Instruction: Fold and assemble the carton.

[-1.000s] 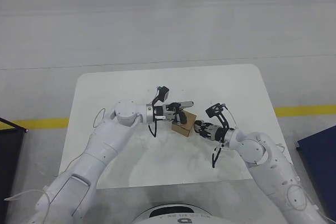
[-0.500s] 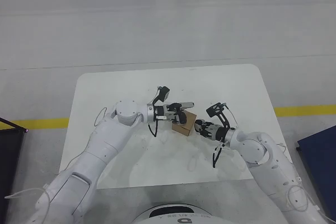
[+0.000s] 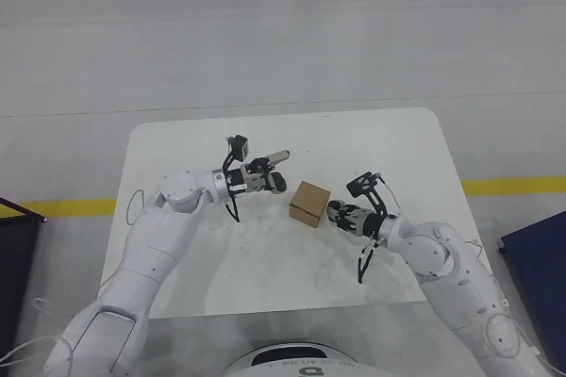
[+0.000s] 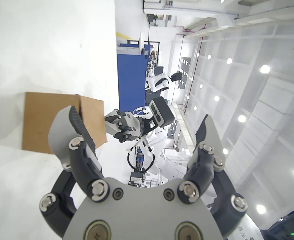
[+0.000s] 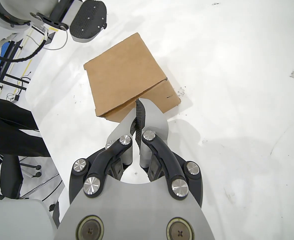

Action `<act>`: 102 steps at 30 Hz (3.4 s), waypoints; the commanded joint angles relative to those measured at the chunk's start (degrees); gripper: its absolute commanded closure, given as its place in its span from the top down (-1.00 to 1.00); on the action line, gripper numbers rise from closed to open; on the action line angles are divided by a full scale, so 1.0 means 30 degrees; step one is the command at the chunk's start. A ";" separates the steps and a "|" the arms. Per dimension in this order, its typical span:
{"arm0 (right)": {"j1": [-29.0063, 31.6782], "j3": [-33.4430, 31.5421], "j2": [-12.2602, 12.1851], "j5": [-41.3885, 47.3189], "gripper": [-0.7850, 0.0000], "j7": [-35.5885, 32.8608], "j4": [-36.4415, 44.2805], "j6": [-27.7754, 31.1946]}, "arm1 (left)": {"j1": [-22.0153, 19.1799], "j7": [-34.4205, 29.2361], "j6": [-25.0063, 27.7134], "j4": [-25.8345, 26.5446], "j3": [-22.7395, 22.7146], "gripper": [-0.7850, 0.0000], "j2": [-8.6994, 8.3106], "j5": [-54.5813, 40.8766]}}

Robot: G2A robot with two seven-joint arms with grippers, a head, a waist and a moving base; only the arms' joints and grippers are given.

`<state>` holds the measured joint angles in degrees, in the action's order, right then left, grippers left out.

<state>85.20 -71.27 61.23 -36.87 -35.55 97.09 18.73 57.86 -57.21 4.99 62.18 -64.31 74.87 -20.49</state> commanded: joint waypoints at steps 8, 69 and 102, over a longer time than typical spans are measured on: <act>-0.0194 0.0254 0.0010 -0.0060 -1.00 -0.0053 -0.0048 -0.0077 | 0.0835 0.0113 -0.0648 0.0529 0.0376 1.00 -0.0075 0.0060; -0.3115 0.3956 0.0825 -0.3505 -1.00 0.0323 0.1251 -0.3526 | 0.1722 0.0005 0.0879 0.0405 -0.0655 1.00 -0.0725 -0.1616; 0.2565 -0.1625 -0.0071 -0.2429 0.17 0.1557 0.7734 -0.1787 | 0.0329 -0.0566 0.1224 -0.0443 -0.0192 1.00 -0.0447 -0.3889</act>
<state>92.82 -76.06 61.02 -44.16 -30.88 120.25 13.36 58.85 -58.91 8.66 60.85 -64.89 73.53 -32.16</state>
